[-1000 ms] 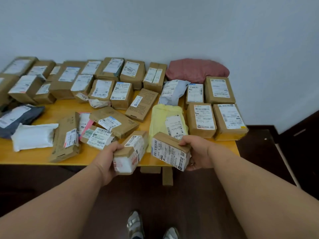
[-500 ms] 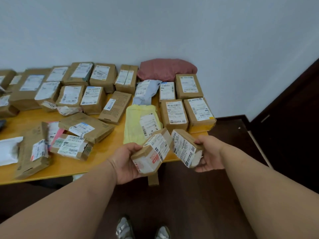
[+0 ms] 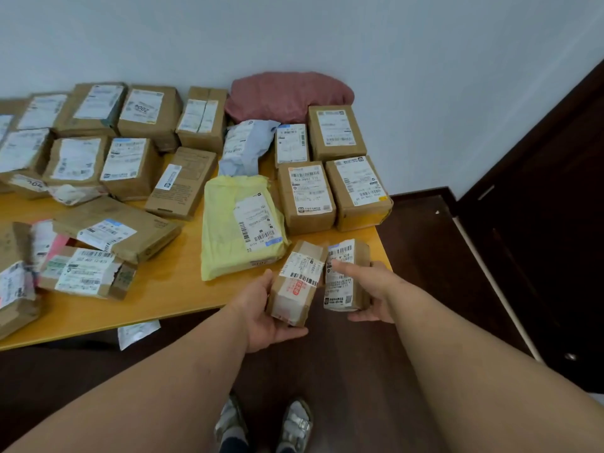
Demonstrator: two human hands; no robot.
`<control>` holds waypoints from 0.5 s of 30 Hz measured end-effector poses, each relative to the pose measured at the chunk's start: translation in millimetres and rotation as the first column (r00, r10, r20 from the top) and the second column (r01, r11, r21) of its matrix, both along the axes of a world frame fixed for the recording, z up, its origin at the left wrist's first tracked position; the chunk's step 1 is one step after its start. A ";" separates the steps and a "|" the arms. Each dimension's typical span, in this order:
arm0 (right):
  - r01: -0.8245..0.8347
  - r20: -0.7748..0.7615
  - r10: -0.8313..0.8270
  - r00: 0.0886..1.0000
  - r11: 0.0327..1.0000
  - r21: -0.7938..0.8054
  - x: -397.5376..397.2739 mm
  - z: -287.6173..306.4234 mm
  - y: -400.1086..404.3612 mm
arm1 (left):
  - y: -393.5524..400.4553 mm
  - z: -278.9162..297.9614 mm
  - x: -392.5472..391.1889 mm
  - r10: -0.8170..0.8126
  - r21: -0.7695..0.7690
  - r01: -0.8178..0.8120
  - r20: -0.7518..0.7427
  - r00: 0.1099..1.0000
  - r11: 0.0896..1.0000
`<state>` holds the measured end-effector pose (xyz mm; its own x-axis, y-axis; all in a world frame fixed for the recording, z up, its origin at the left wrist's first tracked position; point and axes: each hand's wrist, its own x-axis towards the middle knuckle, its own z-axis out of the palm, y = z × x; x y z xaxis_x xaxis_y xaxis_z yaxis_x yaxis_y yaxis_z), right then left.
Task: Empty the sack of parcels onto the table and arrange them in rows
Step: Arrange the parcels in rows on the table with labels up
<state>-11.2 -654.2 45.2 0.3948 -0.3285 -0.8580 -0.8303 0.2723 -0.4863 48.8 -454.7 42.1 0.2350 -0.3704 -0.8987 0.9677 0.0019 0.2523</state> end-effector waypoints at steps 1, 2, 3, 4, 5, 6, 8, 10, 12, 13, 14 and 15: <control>-0.030 0.011 0.030 0.999 0.999 -0.021 0.9 -1.2 0.8 | -1.4 -2.2 1.2 -0.005 0.016 0.005 0.005 1.000 1.000; -0.043 0.015 0.043 0.999 0.998 -0.040 2.2 -3.9 1.0 | -3.6 -1.8 1.4 -0.026 0.035 0.025 0.023 0.999 0.999; -0.038 0.017 0.039 0.999 0.998 -0.049 3.0 -6.3 0.4 | -5.6 -0.5 1.3 -0.055 0.050 0.052 0.045 0.997 0.997; -0.016 0.017 0.017 1.000 0.999 -0.047 3.9 -8.0 -1.3 | -7.6 0.6 1.2 -0.081 0.061 0.077 0.063 0.995 0.995; 0.022 0.017 -0.022 1.000 0.999 -0.040 4.5 -10.4 -4.9 | -9.5 1.5 1.5 -0.095 0.070 0.090 0.073 0.993 0.994; 0.058 0.012 -0.058 0.998 0.998 -0.036 3.9 -11.4 -9.2 | -11.0 1.0 2.4 -0.096 0.080 0.090 0.077 0.992 0.993; 0.121 -0.003 -0.121 0.993 0.992 -0.033 0.5 -13.5 -20.6 | -14.0 0.1 4.9 -0.080 0.092 0.072 0.078 0.994 0.993; 0.183 -0.010 -0.183 0.983 0.983 -0.019 -3.2 -15.0 -31.0 | -16.9 -0.5 6.3 -0.084 0.118 0.072 0.098 0.992 0.990; 0.262 -0.002 -0.262 0.965 0.965 -0.001 -4.4 -15.8 -37.9 | -18.7 -0.6 7.0 -0.120 0.170 0.094 0.149 0.982 0.981; 0.305 0.007 -0.305 0.952 0.952 0.008 -3.8 -16.1 -39.6 | -19.2 -0.7 7.6 -0.138 0.195 0.103 0.174 0.975 0.975; 0.336 0.014 -0.337 0.942 0.942 0.009 -2.6 -16.3 -40.0 | -19.9 -1.1 8.5 -0.155 0.214 0.113 0.193 0.969 0.970; 0.360 0.023 -0.360 0.933 0.933 0.012 -0.8 -17.0 -39.7 | -20.7 -1.1 9.7 -0.176 0.230 0.127 0.208 0.962 0.965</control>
